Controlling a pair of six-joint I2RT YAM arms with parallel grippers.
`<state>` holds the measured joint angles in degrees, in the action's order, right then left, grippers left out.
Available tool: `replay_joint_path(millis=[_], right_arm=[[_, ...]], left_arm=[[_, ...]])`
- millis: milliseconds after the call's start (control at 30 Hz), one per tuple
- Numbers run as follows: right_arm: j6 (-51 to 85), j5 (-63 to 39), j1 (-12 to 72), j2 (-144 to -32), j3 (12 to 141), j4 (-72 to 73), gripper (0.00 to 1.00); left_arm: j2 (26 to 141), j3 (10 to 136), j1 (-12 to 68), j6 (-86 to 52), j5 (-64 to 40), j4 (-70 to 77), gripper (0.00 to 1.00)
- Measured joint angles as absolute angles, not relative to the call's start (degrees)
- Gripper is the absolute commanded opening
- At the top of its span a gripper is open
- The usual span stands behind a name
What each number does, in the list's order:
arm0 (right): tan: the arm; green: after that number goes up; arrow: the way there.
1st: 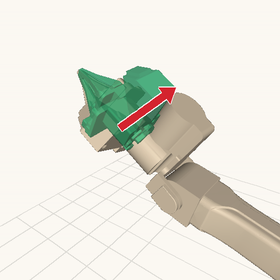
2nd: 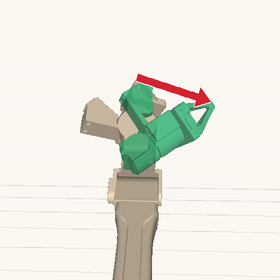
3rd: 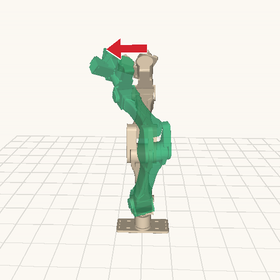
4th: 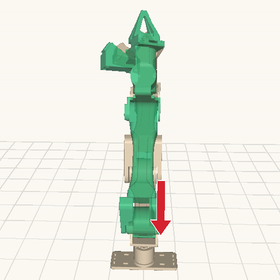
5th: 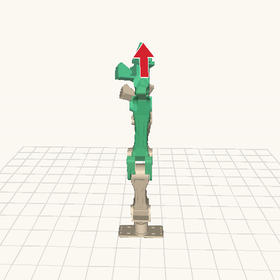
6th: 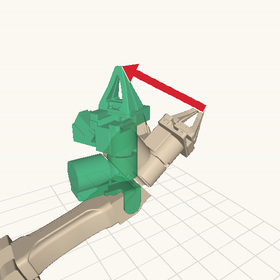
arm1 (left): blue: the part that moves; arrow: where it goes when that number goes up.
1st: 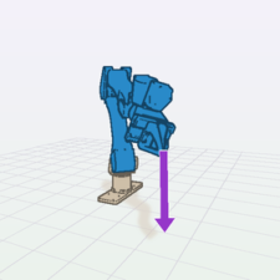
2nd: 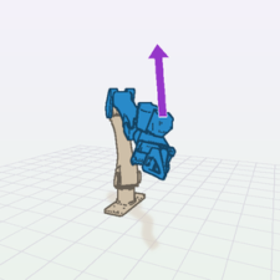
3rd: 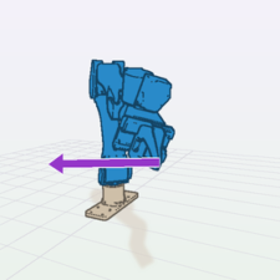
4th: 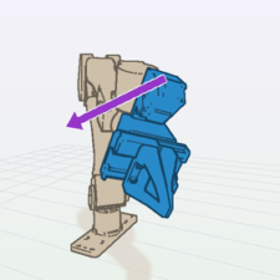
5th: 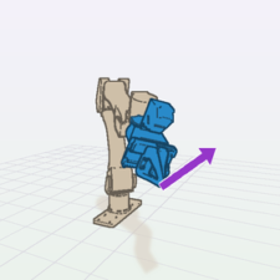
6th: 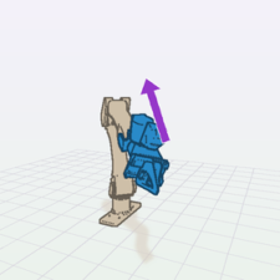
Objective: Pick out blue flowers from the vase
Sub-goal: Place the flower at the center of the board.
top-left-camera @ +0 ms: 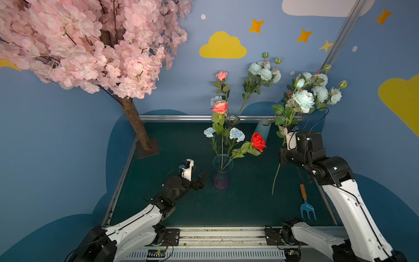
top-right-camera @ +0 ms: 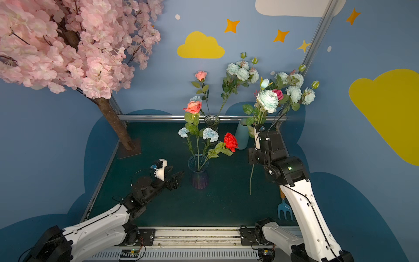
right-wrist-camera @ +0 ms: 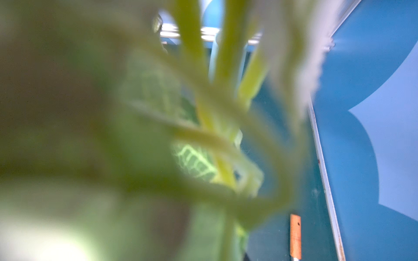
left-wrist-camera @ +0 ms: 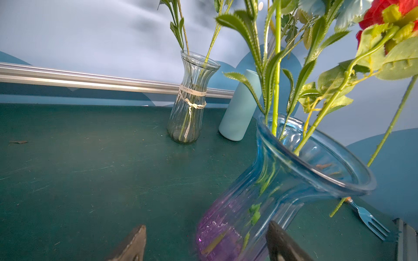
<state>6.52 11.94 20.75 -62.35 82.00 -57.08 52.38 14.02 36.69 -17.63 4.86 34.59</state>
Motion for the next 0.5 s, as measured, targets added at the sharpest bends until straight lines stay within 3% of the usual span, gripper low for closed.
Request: replay_joint_path(millis=[500], right_arm=[[4.45,11.94,19.57,-85.49,83.15,-59.20,0.00]], left_arm=[[52.40,14.02,36.62,-17.67,4.86,34.59,0.83]])
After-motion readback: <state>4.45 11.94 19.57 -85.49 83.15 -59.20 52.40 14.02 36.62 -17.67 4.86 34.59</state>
